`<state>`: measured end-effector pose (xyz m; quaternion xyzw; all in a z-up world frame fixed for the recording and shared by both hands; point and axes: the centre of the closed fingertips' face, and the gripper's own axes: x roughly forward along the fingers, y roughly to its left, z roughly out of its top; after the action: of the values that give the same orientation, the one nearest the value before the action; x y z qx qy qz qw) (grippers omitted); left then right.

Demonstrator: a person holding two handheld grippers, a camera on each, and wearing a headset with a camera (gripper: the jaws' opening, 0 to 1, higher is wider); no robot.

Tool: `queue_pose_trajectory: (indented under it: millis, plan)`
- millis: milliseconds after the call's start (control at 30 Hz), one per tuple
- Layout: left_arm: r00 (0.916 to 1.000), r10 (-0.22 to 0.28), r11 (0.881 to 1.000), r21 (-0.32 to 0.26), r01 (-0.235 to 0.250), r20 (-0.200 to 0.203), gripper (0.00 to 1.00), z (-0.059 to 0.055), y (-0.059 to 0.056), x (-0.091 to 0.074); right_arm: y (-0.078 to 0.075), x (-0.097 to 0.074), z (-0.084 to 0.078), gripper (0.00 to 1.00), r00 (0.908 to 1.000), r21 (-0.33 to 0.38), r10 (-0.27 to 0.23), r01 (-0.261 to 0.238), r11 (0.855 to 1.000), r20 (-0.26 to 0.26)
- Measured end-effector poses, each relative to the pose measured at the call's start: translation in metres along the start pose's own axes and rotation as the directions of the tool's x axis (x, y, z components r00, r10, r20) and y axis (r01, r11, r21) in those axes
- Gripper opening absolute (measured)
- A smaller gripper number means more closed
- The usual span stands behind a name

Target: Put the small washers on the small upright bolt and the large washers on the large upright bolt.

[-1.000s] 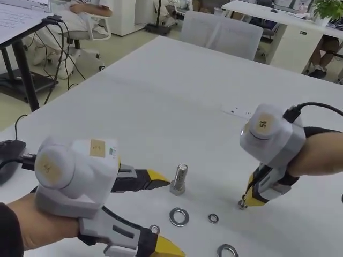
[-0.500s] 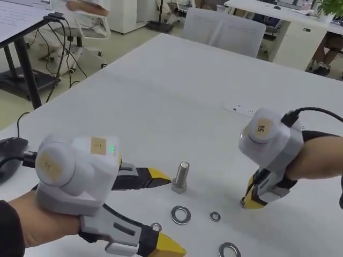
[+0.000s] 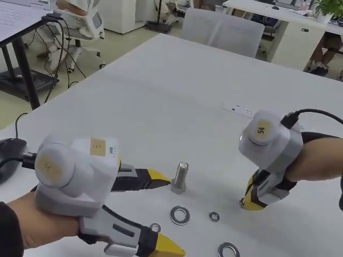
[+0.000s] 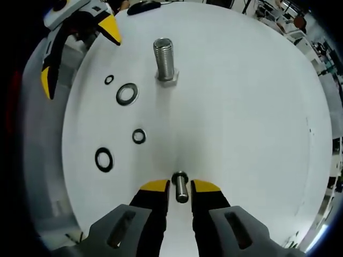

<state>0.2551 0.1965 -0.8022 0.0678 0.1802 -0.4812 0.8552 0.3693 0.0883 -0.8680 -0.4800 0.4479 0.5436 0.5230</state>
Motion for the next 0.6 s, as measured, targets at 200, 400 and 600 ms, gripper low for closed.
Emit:
queue_pose_trajectory:
  millis: [200,400,600]
  plan:
    - [1.0,-0.003,1.0,0.0,0.003,-0.001,0.69,0.0,0.0,0.0,-0.001,-0.002,-0.003,0.2,0.9999,0.007,-0.009,0.009,1.0,0.008]
    - [1.0,-0.006,1.0,0.002,0.006,-0.004,0.69,0.001,-0.001,0.001,0.0,-0.003,-0.01,0.2,0.9999,0.026,-0.009,0.009,1.0,0.008]
    - [0.9999,-0.009,1.0,0.006,0.009,-0.007,0.69,0.001,-0.002,0.001,0.004,-0.004,-0.018,0.2,0.9999,0.046,-0.009,0.009,0.999,0.007]
